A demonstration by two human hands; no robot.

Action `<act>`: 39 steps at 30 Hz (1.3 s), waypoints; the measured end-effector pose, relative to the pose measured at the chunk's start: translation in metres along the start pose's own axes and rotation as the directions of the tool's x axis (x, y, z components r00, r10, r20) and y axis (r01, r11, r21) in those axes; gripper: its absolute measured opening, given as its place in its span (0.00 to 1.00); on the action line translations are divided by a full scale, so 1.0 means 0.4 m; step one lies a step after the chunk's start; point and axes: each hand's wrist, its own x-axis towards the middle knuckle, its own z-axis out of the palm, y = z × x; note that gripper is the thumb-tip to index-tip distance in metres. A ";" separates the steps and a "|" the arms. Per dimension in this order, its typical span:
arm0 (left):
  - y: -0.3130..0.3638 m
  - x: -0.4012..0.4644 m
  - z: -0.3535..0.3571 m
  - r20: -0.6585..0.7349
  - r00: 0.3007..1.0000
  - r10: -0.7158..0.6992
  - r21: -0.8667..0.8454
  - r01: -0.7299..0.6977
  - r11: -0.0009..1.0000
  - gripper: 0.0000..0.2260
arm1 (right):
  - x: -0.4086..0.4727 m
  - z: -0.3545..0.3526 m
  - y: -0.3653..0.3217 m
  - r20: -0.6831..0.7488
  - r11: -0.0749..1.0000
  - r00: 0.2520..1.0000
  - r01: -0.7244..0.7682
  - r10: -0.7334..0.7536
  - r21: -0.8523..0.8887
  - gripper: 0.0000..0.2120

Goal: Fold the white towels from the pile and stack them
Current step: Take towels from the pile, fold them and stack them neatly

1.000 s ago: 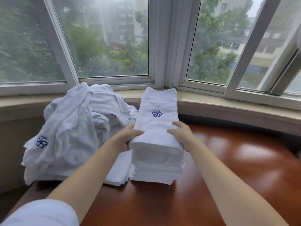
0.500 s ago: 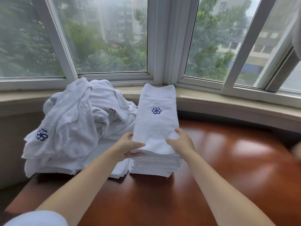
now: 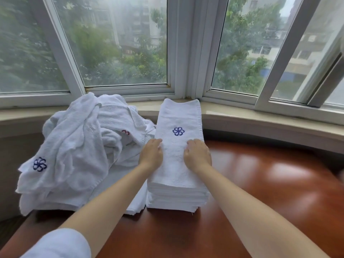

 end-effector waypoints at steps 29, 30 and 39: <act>-0.050 0.283 0.184 0.088 0.996 0.003 0.119 -0.013 0.993 0.23 | 0.241 0.152 0.105 0.151 0.999 0.988 -0.043 0.046 -0.024 0.26; -0.048 0.283 0.182 0.099 0.995 0.001 0.119 -0.013 0.993 0.23 | 0.242 0.150 0.105 0.156 0.999 0.987 -0.044 0.047 -0.019 0.26; -0.020 0.260 0.148 0.113 0.989 -0.100 0.228 0.072 0.971 0.23 | 0.237 0.132 0.094 0.225 0.999 0.973 -0.040 0.043 -0.021 0.26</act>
